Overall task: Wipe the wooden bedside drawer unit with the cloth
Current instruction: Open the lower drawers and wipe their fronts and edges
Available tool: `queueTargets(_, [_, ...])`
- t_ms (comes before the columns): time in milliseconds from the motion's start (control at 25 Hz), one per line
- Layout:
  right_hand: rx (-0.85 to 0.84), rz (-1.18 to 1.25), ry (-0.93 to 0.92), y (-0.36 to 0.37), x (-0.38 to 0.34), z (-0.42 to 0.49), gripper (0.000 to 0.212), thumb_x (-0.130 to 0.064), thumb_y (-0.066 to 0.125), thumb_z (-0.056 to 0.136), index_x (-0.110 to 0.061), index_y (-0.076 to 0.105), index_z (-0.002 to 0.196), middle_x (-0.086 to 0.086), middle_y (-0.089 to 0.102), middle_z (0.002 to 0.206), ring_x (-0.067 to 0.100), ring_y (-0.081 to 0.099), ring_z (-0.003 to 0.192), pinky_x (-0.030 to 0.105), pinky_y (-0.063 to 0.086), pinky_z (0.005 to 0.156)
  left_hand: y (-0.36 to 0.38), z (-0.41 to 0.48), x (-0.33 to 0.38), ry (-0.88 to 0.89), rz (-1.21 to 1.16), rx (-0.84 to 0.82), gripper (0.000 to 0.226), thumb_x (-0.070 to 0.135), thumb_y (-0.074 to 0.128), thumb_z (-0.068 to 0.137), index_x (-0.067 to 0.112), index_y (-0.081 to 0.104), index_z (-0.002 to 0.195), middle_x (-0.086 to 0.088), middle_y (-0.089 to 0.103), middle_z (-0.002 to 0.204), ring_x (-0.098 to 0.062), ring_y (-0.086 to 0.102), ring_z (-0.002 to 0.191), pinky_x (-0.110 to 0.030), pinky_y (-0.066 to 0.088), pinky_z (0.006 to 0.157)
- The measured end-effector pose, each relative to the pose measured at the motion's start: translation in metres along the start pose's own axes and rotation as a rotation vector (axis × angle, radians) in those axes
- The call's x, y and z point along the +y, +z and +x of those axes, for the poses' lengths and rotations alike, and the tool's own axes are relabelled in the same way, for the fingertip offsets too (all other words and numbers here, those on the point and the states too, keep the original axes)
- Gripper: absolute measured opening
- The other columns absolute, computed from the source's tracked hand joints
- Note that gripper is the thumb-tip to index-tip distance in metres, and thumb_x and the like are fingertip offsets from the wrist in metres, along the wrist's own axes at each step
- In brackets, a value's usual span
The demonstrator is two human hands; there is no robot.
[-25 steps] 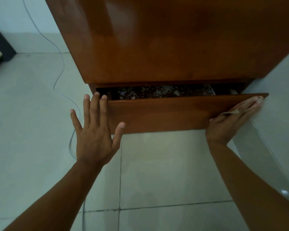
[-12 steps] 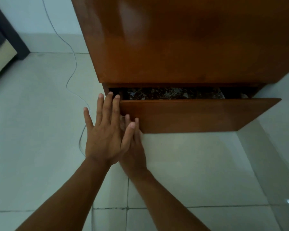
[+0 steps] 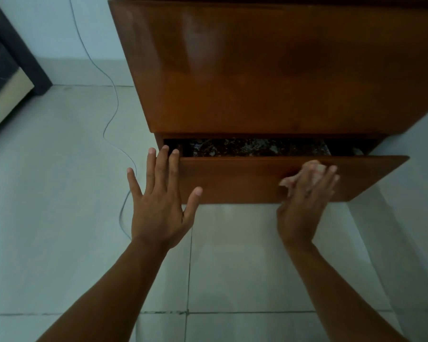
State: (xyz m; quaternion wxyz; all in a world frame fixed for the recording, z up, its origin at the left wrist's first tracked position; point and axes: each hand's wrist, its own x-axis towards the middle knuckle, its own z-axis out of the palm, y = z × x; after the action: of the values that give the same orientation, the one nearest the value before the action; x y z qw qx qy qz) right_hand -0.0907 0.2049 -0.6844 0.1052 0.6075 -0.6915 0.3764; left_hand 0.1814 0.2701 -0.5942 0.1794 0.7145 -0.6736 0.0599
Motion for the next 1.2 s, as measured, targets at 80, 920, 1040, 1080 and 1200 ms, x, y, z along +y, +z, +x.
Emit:
queueTargets(80, [0.110, 0.069, 0.200, -0.021, 0.020, 0.035, 0.064, -0.010, 0.039, 0.108, -0.005, 0.007, 0.164, 0.033, 0.005, 0.168, 0.049, 0.006, 0.156, 0.043, 0.012, 0.130, -0.003, 0.000, 0.005, -0.019, 0.018, -0.024, 0.083, 0.068, 0.016, 0.099, 0.015, 0.008, 0.162, -0.008, 0.006, 0.171, -0.025, -0.005, 0.158, -0.067, 0.006, 0.121])
queueTargets(920, [-0.792, -0.067, 0.116, -0.126, -0.039, 0.036, 0.097, -0.068, 0.039, 0.099, -0.021, -0.015, 0.163, 0.001, -0.024, 0.171, 0.043, 0.063, 0.122, 0.046, 0.053, 0.093, -0.024, -0.020, 0.051, -0.250, 0.030, -0.234, 0.082, 0.070, 0.018, 0.092, 0.026, 0.014, 0.162, -0.011, 0.017, 0.169, -0.036, 0.002, 0.156, -0.064, 0.013, 0.119])
queueTargets(1040, [-0.794, -0.057, 0.091, -0.124, -0.033, 0.032, 0.100, -0.069, 0.042, 0.097, -0.026, -0.020, 0.162, -0.002, -0.028, 0.170, 0.042, 0.065, 0.118, 0.044, 0.053, 0.090, -0.016, -0.020, 0.046, -0.251, 0.002, -0.250, 0.085, 0.074, 0.016, 0.091, 0.030, -0.002, 0.162, -0.008, 0.002, 0.171, -0.036, -0.008, 0.156, -0.066, 0.009, 0.119])
queueTargets(1080, [-0.797, -0.058, 0.080, -0.124, -0.033, 0.032, 0.100, -0.069, 0.044, 0.097, -0.027, -0.020, 0.162, -0.003, -0.028, 0.170, 0.042, 0.066, 0.115, 0.043, 0.053, 0.087, -0.014, -0.019, 0.042, -0.249, -0.001, -0.263, 0.085, 0.075, 0.015, 0.091, 0.031, -0.005, 0.162, -0.007, -0.001, 0.171, -0.035, -0.010, 0.156, -0.067, 0.008, 0.119])
queueTargets(1200, [-0.819, -0.081, 0.037, -0.123, -0.031, 0.033, 0.102, -0.067, 0.047, 0.096, -0.029, -0.023, 0.160, -0.005, -0.030, 0.169, 0.039, 0.068, 0.106, 0.039, 0.052, 0.081, -0.012, -0.014, 0.033, -0.244, 0.000, -0.299, 0.085, 0.075, 0.014, 0.092, 0.032, -0.013, 0.160, -0.006, -0.010, 0.171, -0.033, -0.014, 0.156, -0.067, 0.007, 0.119])
